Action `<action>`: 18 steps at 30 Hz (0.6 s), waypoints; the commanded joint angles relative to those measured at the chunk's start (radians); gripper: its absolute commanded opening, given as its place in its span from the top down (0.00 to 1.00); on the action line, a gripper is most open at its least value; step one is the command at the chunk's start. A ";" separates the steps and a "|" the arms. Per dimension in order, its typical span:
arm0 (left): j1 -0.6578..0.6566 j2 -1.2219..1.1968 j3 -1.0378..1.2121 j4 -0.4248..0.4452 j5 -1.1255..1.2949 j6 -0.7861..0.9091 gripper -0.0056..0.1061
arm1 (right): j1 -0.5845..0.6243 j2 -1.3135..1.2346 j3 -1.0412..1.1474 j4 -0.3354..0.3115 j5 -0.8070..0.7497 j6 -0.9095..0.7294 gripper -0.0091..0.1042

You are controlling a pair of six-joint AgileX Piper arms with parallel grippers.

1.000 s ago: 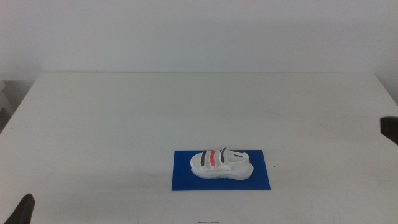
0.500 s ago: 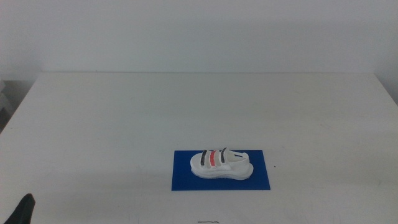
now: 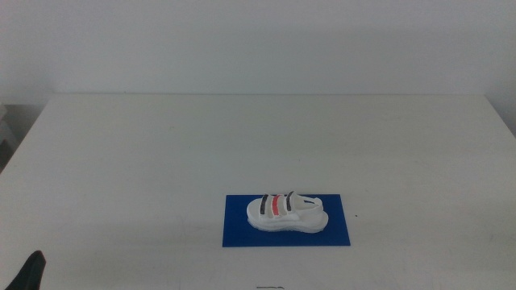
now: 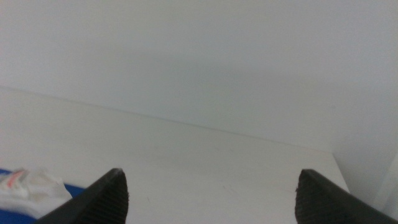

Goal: Use one arm to grab the shoe from the table and place it on the mat.

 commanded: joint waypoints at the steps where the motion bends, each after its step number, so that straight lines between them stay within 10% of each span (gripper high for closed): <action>1: -0.004 -0.018 -0.003 -0.009 -0.082 -0.015 0.11 | -0.006 -0.021 -0.004 -0.042 -0.078 -0.004 0.13; 18: -0.004 -0.018 -0.003 -0.009 -0.083 -0.015 0.11 | -0.005 -0.023 0.156 -0.039 -0.002 -0.004 0.13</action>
